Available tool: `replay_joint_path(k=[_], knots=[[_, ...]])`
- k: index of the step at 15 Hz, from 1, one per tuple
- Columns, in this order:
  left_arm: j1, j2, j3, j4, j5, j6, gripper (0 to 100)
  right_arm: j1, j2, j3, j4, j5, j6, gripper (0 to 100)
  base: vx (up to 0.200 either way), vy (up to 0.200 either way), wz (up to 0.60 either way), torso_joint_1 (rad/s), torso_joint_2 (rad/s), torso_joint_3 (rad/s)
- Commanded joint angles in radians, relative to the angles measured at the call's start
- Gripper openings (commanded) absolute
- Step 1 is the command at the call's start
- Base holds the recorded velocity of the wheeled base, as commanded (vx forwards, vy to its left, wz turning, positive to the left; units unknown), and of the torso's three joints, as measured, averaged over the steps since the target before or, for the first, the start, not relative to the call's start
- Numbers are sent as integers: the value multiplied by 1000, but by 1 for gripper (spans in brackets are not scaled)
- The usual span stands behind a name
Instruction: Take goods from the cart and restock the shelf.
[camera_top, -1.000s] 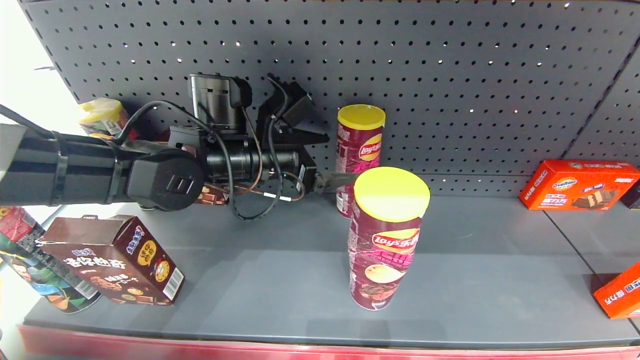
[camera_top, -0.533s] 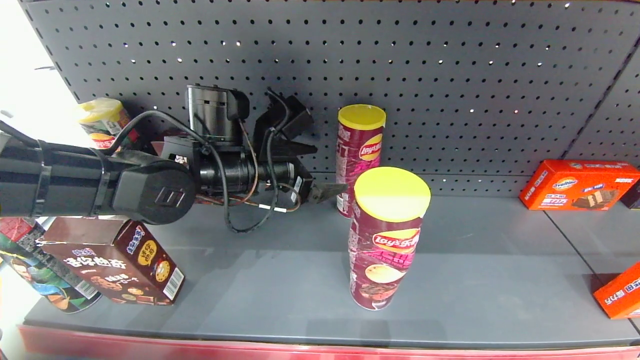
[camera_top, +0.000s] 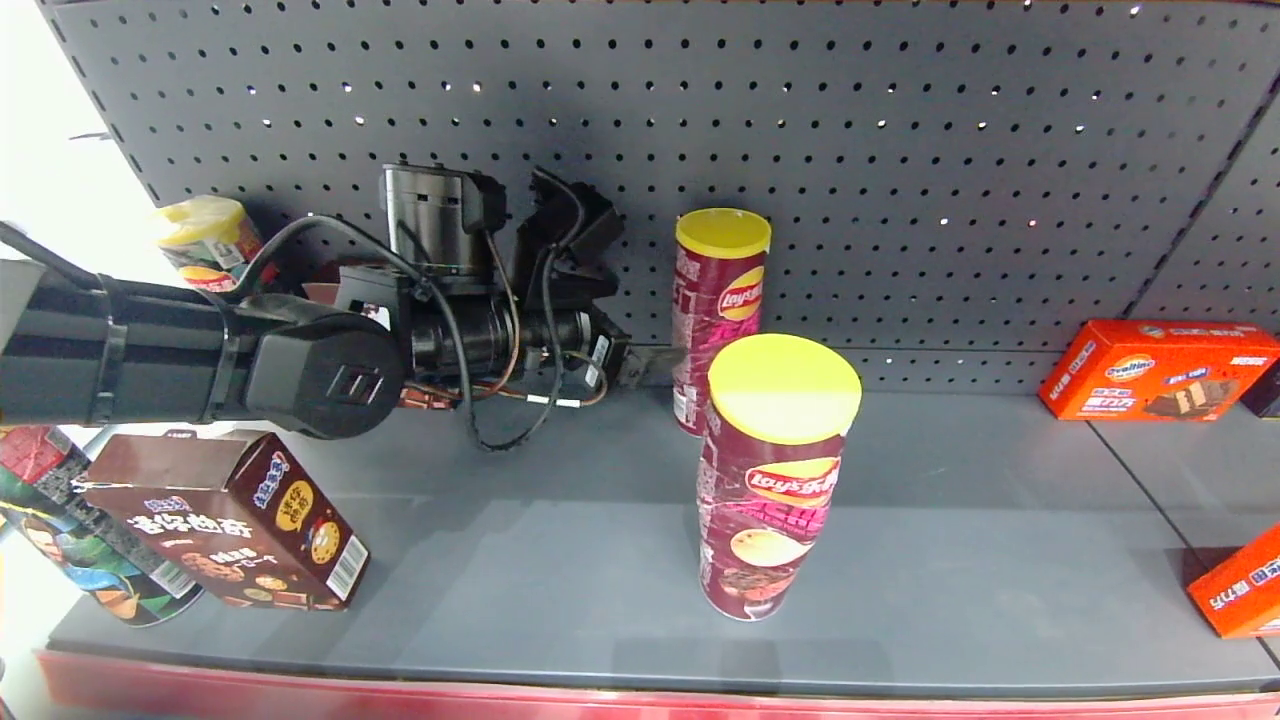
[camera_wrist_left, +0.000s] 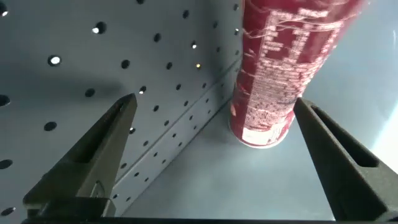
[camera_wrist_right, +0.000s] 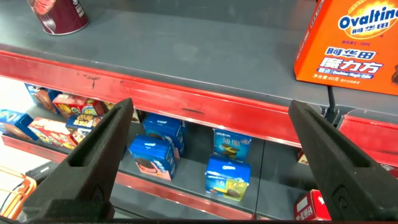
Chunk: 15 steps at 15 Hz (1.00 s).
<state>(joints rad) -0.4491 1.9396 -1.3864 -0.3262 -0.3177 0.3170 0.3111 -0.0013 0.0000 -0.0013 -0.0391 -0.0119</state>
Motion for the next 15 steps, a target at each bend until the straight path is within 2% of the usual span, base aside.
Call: replay_joint_path(k=[1,10,11,13,15], knots=[[4,15,-17,-1,2,-7,100,0,1,0,0,1,0,100,0,0,0,0,0,0],[12,16,-23,1,25,-10,100,0,1,0,0,1,0,100,0,0,0,0,0,0],[15,18,-23,-1,34,-18,100,0,1,0,0,-1,0,100,0,0,0,0,0,0],[15,18,-29,-1,54,-55,100,0,1,0,0,1,0,100,0,0,0,0,0,0],[15,27,-31,-1,63,-61,100,0,1,0,0,1,0,100,0,0,0,0,0,0]])
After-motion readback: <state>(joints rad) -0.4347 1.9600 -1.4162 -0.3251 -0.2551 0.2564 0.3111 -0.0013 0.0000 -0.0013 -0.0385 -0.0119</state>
